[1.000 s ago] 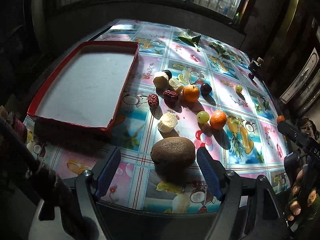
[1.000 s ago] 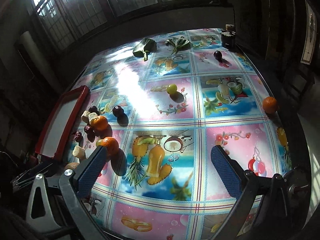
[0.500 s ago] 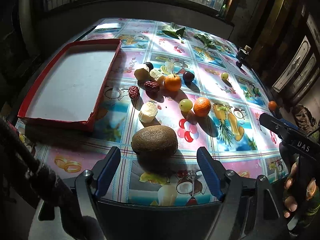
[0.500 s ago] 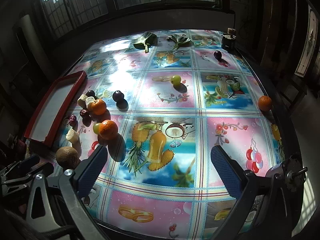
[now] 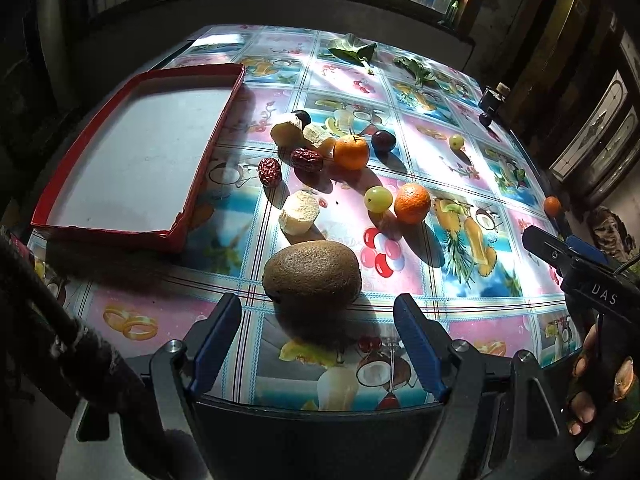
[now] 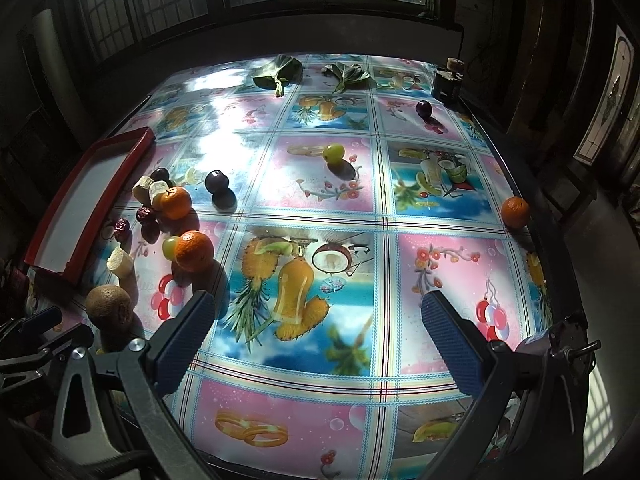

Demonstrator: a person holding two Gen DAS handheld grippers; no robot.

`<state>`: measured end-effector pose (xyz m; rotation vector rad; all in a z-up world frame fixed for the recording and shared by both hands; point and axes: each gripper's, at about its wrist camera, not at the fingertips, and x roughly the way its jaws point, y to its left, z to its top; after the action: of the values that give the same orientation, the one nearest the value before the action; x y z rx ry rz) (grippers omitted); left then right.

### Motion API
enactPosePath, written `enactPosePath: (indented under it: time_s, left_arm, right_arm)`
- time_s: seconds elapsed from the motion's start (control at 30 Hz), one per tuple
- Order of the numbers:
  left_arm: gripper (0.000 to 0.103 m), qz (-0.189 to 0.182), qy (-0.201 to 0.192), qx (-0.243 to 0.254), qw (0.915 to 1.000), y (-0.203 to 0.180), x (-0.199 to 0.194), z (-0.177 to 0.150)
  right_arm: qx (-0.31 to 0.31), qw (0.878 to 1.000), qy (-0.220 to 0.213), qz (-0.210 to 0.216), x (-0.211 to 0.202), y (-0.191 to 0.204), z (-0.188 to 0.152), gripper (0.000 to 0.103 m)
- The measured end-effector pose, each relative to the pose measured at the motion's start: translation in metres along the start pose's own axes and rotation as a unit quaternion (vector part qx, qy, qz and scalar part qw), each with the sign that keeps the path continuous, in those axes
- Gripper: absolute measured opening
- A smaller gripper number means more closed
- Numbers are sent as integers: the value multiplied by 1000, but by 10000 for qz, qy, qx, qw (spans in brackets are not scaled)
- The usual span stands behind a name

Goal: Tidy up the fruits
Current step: 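Grasp the brown kiwi with the left tool while the right tool grasps the mandarin orange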

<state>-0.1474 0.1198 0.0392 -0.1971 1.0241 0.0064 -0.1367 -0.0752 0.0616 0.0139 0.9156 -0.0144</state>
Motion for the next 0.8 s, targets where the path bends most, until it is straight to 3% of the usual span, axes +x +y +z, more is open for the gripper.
enactPosePath:
  time_s: [0.6, 0.8]
  left_arm:
    - [79, -12, 107, -45, 9999, 2, 7, 1]
    - [79, -25, 159, -126, 9998, 6, 12, 2]
  right_arm:
    - [22, 9999, 128, -2, 10, -2, -1, 103]
    - [-83, 9996, 83, 259, 11, 3, -2, 103]
